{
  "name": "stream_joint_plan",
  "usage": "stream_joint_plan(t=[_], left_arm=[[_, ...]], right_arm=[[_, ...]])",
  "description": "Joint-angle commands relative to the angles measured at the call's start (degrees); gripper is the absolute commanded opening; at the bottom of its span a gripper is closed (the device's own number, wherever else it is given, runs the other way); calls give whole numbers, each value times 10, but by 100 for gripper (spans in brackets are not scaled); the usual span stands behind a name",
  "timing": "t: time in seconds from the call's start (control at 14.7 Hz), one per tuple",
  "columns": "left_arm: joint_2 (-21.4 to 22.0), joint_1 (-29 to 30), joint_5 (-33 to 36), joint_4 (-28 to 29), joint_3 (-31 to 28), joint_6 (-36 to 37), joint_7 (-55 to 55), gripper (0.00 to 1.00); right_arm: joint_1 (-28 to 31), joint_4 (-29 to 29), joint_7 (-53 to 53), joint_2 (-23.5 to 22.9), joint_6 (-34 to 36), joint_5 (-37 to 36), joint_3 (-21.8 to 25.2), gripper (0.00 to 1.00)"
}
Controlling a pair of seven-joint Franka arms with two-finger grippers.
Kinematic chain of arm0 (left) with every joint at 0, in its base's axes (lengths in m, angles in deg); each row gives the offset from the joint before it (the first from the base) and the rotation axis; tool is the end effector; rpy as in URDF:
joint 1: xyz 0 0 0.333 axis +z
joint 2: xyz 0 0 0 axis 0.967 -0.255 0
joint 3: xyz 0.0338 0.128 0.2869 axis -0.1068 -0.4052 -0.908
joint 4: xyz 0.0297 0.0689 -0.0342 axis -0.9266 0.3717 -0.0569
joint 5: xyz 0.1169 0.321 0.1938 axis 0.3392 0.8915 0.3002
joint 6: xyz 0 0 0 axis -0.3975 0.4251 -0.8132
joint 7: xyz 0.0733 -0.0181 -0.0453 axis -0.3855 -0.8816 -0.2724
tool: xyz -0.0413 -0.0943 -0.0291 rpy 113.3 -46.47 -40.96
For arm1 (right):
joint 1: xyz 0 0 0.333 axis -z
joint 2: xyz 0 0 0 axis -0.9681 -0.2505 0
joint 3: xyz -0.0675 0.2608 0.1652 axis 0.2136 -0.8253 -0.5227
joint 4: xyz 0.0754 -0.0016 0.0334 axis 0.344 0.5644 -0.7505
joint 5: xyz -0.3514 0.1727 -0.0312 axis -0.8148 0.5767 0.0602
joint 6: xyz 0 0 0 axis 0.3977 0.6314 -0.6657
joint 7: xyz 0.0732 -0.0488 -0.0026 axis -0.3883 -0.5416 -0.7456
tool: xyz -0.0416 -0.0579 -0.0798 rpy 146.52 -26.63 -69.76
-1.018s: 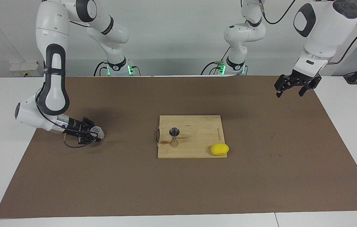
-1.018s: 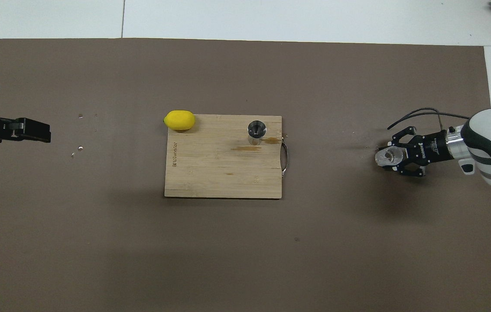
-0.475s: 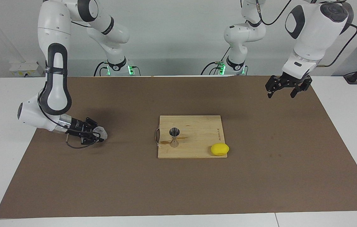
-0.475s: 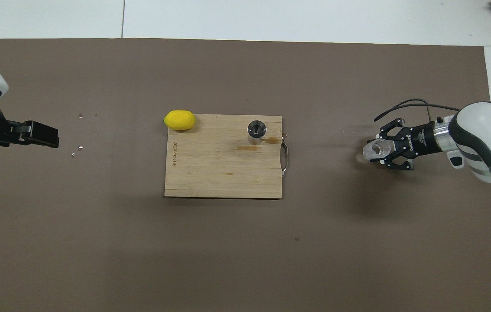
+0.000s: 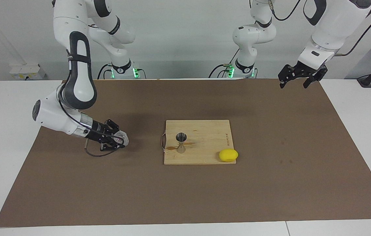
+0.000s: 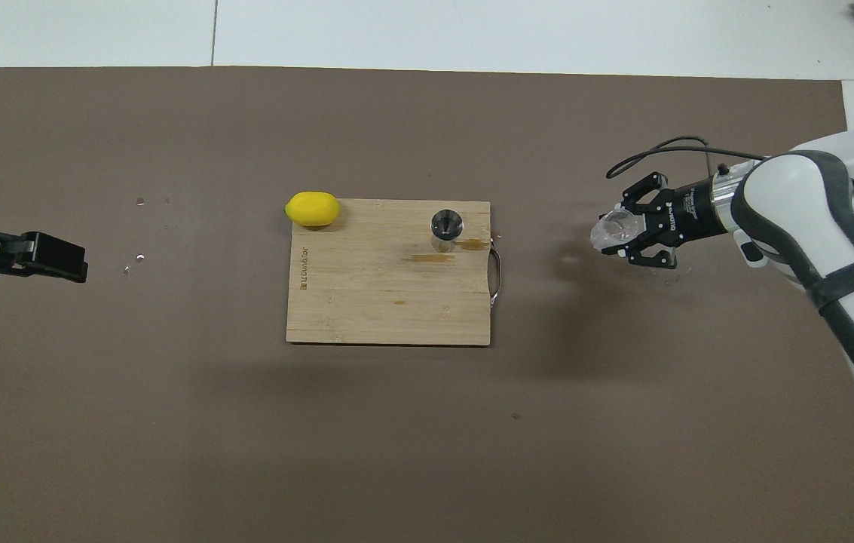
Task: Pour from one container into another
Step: 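Lift the glass cup with the right gripper over the metal cup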
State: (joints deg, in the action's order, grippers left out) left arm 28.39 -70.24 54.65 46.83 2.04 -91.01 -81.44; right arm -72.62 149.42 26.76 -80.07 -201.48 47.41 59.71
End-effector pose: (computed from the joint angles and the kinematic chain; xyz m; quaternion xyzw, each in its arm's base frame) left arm 0.5278 -0.0486 0.6160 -0.9988 0.0400 0.0290 0.0030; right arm 0.6343 0.0289 0.3428 -0.6528 0.6866 0.2469 0.2038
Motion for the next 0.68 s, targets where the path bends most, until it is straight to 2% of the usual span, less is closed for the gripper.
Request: stream_joint_plan(t=[0.0, 0.61], left_arm=[[22, 5, -12, 9, -2, 3, 5, 100], [24, -4, -12, 13, 2, -6, 1, 100]], right_arm=[[-24, -20, 51, 0, -17, 13, -1, 0], [-120, -92, 216, -26, -76, 0, 0, 0]])
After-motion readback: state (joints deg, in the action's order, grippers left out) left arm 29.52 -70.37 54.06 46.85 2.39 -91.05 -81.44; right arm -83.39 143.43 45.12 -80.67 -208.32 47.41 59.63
